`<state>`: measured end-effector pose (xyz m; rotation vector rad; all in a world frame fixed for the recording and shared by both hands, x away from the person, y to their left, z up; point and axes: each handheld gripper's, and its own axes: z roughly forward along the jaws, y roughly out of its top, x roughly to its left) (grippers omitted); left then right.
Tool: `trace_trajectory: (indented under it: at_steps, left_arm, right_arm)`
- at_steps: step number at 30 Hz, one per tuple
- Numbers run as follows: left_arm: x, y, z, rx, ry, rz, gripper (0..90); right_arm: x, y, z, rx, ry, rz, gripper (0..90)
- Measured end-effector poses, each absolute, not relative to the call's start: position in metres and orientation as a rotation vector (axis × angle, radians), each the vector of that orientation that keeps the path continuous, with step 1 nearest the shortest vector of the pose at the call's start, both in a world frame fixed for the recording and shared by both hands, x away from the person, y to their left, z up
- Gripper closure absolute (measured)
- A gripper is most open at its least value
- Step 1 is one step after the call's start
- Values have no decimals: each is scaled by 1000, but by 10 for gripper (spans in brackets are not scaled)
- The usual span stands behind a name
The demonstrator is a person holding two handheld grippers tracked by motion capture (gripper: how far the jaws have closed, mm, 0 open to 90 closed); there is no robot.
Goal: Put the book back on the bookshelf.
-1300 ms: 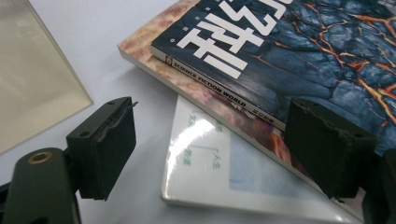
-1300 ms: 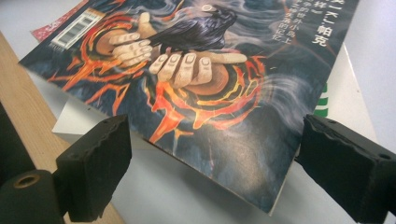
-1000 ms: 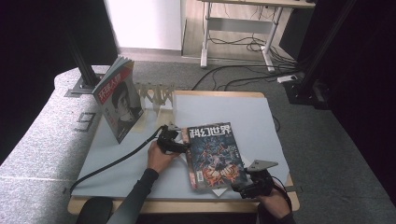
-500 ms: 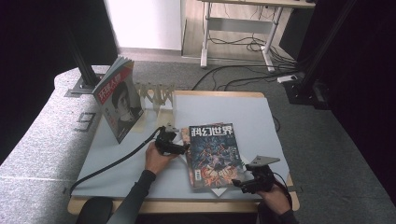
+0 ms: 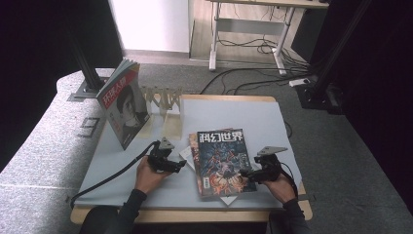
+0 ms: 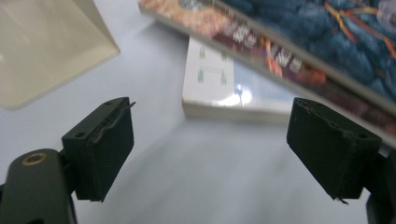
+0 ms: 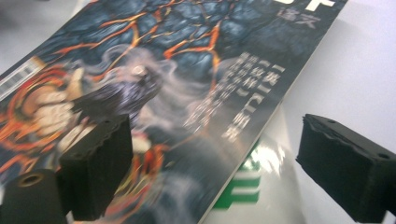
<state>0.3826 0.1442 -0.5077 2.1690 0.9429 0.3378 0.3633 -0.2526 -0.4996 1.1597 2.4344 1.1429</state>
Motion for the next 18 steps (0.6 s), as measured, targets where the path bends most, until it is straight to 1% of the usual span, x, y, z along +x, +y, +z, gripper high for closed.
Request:
trace_trajectory:
  at_steps: [6, 10, 12, 18]
  left_arm:
    - [373, 152, -521, 2201, 964, 292, 144]
    - [367, 148, -526, 2242, 943, 345, 132]
    - [367, 148, -527, 2243, 929, 351, 119]
    - [367, 148, -528, 2238, 924, 352, 117]
  right_arm:
    - [383, -251, -500, 1185, 2428, 1140, 66]
    - [397, -248, -500, 1190, 2428, 1127, 42]
    - [403, -246, -500, 1193, 2427, 1125, 40]
    - [424, -242, -501, 1207, 2431, 1115, 34]
